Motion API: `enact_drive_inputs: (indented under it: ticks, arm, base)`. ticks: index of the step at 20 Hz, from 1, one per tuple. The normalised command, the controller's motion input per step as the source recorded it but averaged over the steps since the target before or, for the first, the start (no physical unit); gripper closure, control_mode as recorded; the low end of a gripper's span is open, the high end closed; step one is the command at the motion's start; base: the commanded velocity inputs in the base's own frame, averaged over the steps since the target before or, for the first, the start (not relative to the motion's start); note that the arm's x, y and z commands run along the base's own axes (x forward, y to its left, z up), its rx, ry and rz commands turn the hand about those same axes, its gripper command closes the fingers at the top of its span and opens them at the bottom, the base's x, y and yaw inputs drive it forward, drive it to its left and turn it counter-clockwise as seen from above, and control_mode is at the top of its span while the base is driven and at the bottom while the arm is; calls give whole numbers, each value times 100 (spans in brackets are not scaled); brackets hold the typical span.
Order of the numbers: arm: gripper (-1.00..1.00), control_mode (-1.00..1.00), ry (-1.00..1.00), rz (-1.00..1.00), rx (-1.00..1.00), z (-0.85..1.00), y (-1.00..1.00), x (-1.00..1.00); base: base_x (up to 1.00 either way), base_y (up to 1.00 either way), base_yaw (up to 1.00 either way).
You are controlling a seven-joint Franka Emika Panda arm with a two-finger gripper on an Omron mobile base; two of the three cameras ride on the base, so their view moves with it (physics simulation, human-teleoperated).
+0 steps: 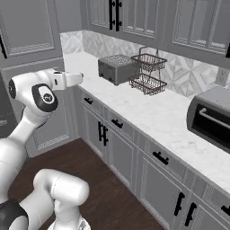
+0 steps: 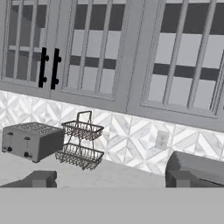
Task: Gather all objects into one cabinet and sort the glasses and bowls to opposite sides.
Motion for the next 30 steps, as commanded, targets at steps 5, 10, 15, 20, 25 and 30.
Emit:
enact_drive_inputs:
  ticks: [5,10,15,20,25,30]
  arm:
    - [-100,100,0,0,0,0,0,0]
    - [-100,100,0,0,0,0,0,0]
    - [-100,100,0,0,0,0,0,0]
    - [-100,100,0,0,0,0,0,0]
    - [-100,100,0,0,0,0,0,0]
    - [-100,100,0,0,0,0,0,0]
  base:
    - [-20,-93,-5]
    - [-25,-100,-2]
    - [-15,-100,-1]
    - [-11,-100,-3]
    - [-2,-83,-9]
    - [0,-83,-7]
